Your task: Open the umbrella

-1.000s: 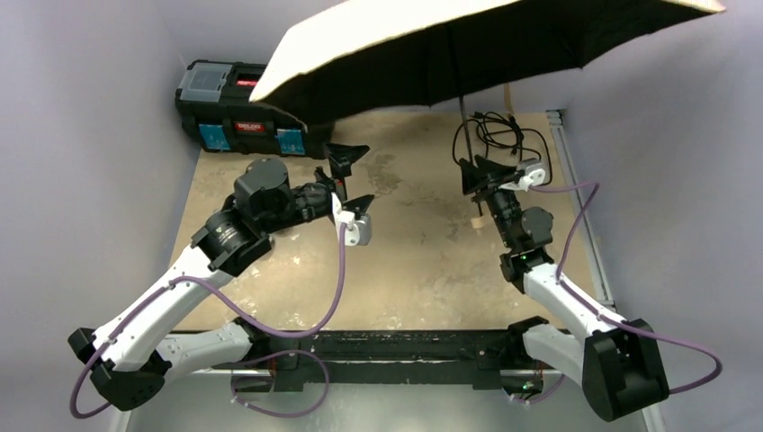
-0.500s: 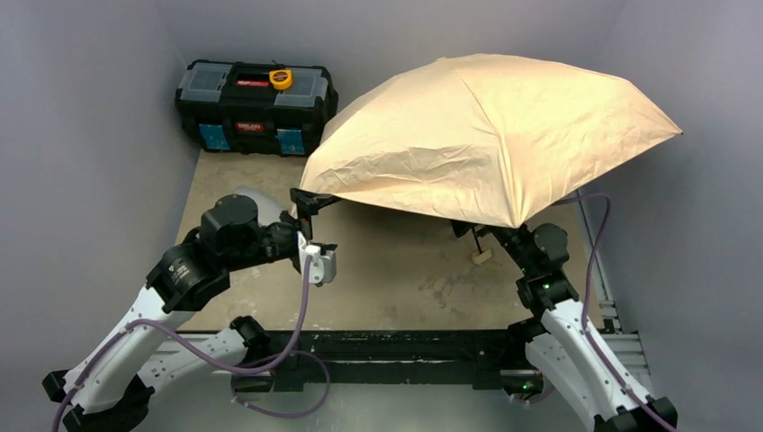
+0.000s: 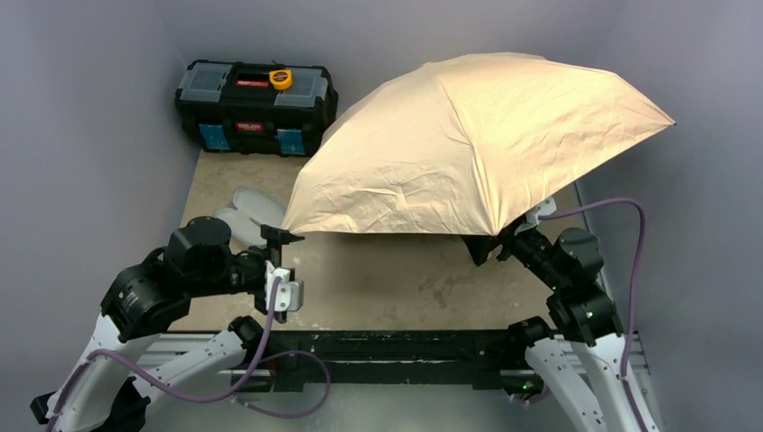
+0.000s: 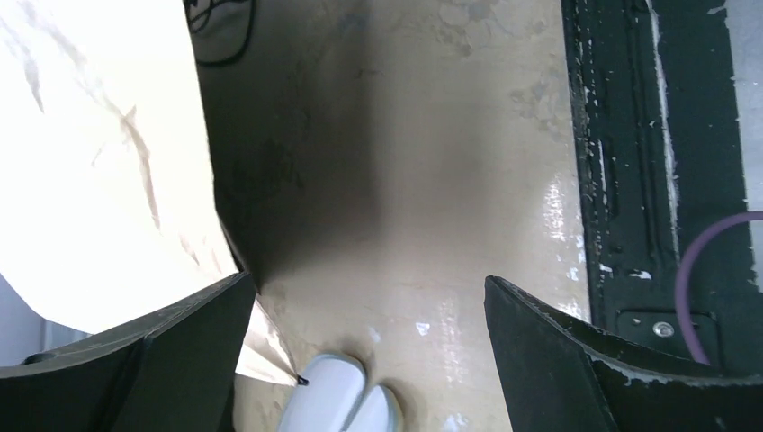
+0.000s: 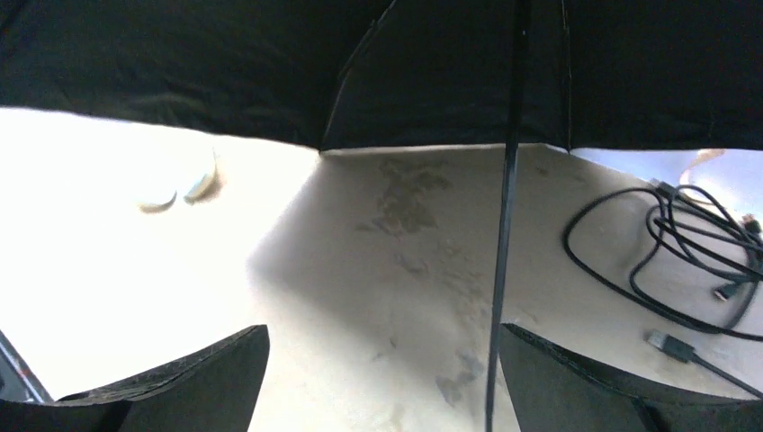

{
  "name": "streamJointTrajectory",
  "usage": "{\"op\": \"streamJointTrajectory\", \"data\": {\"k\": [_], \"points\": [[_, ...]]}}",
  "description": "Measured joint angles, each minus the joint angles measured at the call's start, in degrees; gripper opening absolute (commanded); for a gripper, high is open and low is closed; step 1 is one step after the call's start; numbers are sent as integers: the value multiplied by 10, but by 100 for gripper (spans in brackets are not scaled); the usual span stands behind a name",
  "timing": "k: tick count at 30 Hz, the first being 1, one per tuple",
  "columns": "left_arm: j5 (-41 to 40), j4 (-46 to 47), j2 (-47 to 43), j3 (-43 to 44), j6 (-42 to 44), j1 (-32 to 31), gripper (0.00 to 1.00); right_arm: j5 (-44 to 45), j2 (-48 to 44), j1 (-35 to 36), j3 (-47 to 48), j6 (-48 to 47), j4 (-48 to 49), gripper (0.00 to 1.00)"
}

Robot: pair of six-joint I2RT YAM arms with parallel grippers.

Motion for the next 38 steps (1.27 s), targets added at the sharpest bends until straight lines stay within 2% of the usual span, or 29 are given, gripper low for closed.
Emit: {"op": "streamJointTrajectory", "data": {"k": [5, 8, 12, 15, 19, 23, 30, 38], "points": [[-25, -9, -22, -8, -63, 0, 100, 44, -35, 0, 41, -50, -89, 99], [-77, -2, -65, -30, -113, 10, 100, 94, -70, -2, 65, -54, -123, 99], [-177, -12, -87, -21, -190, 64, 100, 146, -87, -31, 134, -56, -161, 99], [-233, -21, -84, -15, -228, 136, 100, 172, -91, -47, 181, -67, -188, 99], [-269, -41, -82, 14, -261, 200, 100, 193, -98, -66, 221, -84, -219, 99], [-320, -55, -94, 33, -299, 228, 100, 218, -120, -87, 226, -99, -249, 99], [-467, -66, -86, -16, -359, 241, 100, 231, -131, -113, 219, -107, -271, 99], [-510, -52, -89, -43, -391, 291, 100, 219, -104, -121, 217, -107, -267, 99]]}}
